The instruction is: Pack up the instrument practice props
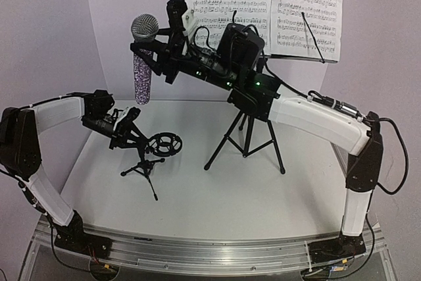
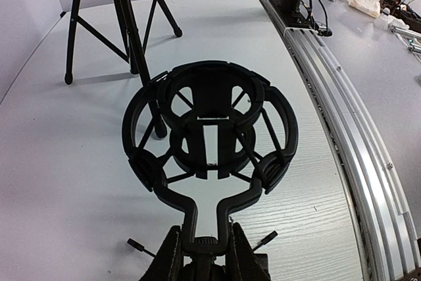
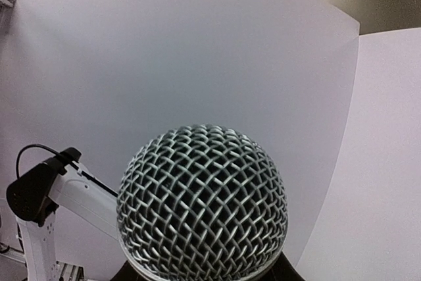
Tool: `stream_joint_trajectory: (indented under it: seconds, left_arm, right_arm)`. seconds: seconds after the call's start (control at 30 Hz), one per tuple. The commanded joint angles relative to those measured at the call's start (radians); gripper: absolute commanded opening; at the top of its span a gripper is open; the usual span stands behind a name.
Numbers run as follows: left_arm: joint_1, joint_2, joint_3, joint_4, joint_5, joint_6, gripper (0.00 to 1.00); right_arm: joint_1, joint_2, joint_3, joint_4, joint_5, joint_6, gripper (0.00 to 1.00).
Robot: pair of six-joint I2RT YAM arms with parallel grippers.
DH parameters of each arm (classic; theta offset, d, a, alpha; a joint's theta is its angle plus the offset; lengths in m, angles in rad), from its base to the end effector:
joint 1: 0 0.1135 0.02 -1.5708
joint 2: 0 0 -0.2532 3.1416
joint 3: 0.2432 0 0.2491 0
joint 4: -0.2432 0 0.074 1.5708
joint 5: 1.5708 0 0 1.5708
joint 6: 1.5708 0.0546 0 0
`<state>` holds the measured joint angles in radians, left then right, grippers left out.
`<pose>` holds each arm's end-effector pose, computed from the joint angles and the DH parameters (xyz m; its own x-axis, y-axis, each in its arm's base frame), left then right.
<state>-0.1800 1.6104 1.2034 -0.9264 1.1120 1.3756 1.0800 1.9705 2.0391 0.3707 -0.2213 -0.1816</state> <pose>0.2853 -0.1017 0.2305 0.0958 0.4242 -0.9005 0.9937 -0.0935 0.0617 0.2113 0.4209 0.4773 0.3695 0.3175 -0.8733 -0.9022 0.3477 -0.2553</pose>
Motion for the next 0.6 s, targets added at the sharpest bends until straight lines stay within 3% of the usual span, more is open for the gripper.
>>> stream_joint_trajectory:
  seconds: [0.0,0.23,0.43,0.57]
  left_arm:
    - [0.049,0.008,0.027,0.052,0.049,-0.128,0.00]
    - [0.174,0.047,0.073,0.164,0.084,-0.189,0.00]
    - [0.235,0.065,0.062,0.335,0.035,-0.261,0.00]
    - [0.256,0.080,0.049,0.440,-0.016,-0.305,0.00]
  right_arm:
    - [0.022,-0.090,-0.050,0.075,0.028,0.090,0.00]
    - [0.085,-0.159,-0.165,-0.061,0.109,0.244,0.00]
    - [0.123,-0.146,-0.195,-0.230,0.190,0.389,0.00]
    - [0.127,-0.133,-0.251,-0.243,0.222,0.489,0.00]
